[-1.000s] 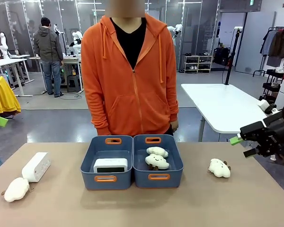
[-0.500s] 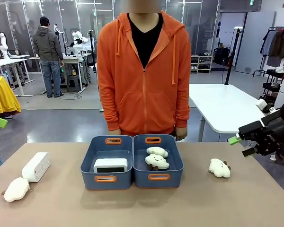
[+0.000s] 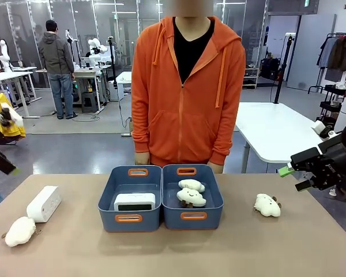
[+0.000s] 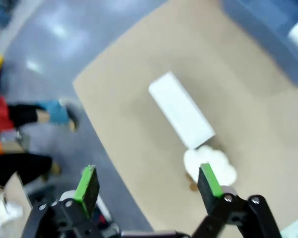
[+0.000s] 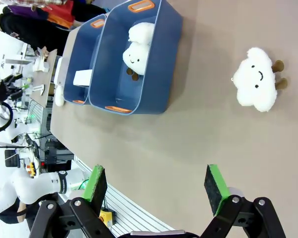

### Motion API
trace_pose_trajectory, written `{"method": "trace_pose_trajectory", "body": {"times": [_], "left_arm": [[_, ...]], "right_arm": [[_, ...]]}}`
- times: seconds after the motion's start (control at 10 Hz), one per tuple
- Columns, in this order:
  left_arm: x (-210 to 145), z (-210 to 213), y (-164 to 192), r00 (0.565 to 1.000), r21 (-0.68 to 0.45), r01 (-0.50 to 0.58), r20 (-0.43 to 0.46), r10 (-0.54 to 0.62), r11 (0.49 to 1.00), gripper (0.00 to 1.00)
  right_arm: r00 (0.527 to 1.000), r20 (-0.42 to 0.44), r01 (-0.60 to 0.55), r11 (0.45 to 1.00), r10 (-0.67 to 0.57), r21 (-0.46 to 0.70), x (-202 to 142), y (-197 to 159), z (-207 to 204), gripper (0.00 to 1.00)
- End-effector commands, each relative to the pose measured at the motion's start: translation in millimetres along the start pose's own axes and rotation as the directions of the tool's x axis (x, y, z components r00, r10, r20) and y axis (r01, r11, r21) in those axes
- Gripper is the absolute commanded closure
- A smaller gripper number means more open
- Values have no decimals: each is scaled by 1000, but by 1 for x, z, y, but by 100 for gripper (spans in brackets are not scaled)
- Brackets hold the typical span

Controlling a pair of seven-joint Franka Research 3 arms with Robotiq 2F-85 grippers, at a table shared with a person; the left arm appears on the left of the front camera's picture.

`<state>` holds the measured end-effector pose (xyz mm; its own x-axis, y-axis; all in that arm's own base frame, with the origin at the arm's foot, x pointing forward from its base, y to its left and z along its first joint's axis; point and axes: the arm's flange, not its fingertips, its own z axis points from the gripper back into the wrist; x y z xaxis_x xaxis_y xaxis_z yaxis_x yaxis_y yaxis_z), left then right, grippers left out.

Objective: Sort the digital clocks into the basket.
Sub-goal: Pick up the Digital clock from the table and place it into the empty Plastic storage basket.

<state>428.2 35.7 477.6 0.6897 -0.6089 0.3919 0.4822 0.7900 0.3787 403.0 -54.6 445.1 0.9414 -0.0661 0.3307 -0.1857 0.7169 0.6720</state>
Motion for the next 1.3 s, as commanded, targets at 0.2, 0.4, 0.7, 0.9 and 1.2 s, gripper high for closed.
{"method": "trace_pose_trajectory", "body": {"times": [0.2,0.4,0.7,0.9,1.2], "left_arm": [[34,-56,3,936,-108,-333,-159,314,937,0],[37,-78,-1,914,-124,-383,-197,356,915,0],[43,-121,-8,875,-90,-459,-217,433,884,0],[39,-137,-18,864,-119,-474,-254,434,873,0],[24,-160,-27,838,-110,-504,-301,455,857,0]], "right_arm": [[1000,-5,-1,1000,1,-15,1,2,0,0],[1000,-5,-1,1000,1,-15,1,2,0,0],[1000,-5,-1,1000,1,-15,1,2,0,0],[1000,-5,-1,1000,1,-15,1,2,0,0],[1000,-5,-1,1000,1,-15,1,2,0,0]]}}
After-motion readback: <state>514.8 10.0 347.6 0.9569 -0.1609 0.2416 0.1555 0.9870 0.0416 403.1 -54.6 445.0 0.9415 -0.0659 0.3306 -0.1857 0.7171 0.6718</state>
